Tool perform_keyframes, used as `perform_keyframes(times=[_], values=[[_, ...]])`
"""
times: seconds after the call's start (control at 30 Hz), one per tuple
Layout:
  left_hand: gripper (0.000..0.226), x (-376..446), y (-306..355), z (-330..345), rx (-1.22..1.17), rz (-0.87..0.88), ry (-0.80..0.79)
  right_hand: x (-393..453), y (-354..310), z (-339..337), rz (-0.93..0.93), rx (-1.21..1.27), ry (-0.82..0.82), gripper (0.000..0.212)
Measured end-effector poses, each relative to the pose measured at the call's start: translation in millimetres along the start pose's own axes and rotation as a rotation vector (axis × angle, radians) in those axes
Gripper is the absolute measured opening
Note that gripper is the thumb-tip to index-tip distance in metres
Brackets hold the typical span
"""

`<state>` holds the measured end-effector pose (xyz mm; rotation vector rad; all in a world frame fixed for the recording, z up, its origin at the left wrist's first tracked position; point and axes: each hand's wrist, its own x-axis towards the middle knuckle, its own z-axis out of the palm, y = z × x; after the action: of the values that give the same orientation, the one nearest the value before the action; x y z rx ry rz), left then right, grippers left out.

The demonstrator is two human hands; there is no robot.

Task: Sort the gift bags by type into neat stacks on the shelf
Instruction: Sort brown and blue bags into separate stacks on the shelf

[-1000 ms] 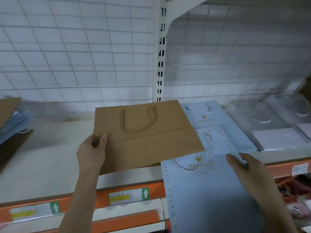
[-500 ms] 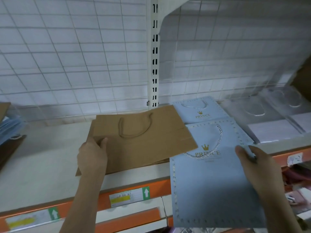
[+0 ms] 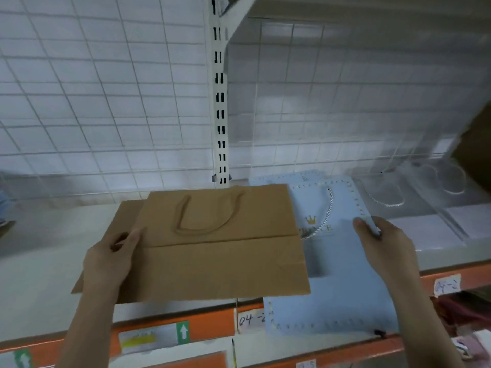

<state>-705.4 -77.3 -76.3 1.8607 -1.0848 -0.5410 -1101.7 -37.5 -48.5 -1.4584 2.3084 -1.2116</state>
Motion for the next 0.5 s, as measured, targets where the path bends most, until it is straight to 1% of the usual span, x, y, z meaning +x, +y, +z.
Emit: perform_keyframes(times=[0.07,0.17,0.27,0.3,0.37,0.43,0.5], values=[[0.045,-7.7,1.0,1.7,0.004,0.001,0.028,22.4,3.0,3.9,0.007,-0.001,-0.043,0.039],[0.043,-14.7,-0.7,1.0,-0.035,-0.033,0.095,56.9,6.8,13.8,0.014,0.021,-0.137,0.034],[0.041,-17.0,-5.6,-2.2,-0.072,-0.074,0.159,90.9,11.5,33.0,0.03,0.072,-0.199,0.02],[0.04,-17.6,-6.5,-3.0,-0.083,-0.083,0.177,99.2,12.5,39.4,0.043,0.083,-0.202,0.023],[0.039,-19.1,-7.6,-2.9,-0.1,-0.094,0.207,110.4,12.9,47.8,0.067,0.088,-0.213,0.038],[0.038,-21.4,-6.6,-0.6,-0.118,-0.1,0.227,115.7,13.3,52.2,0.03,0.04,-0.207,0.041],[0.038,-23.2,-5.0,2.9,-0.14,-0.107,0.241,116.9,14.0,55.3,-0.037,-0.059,-0.195,0.042]])
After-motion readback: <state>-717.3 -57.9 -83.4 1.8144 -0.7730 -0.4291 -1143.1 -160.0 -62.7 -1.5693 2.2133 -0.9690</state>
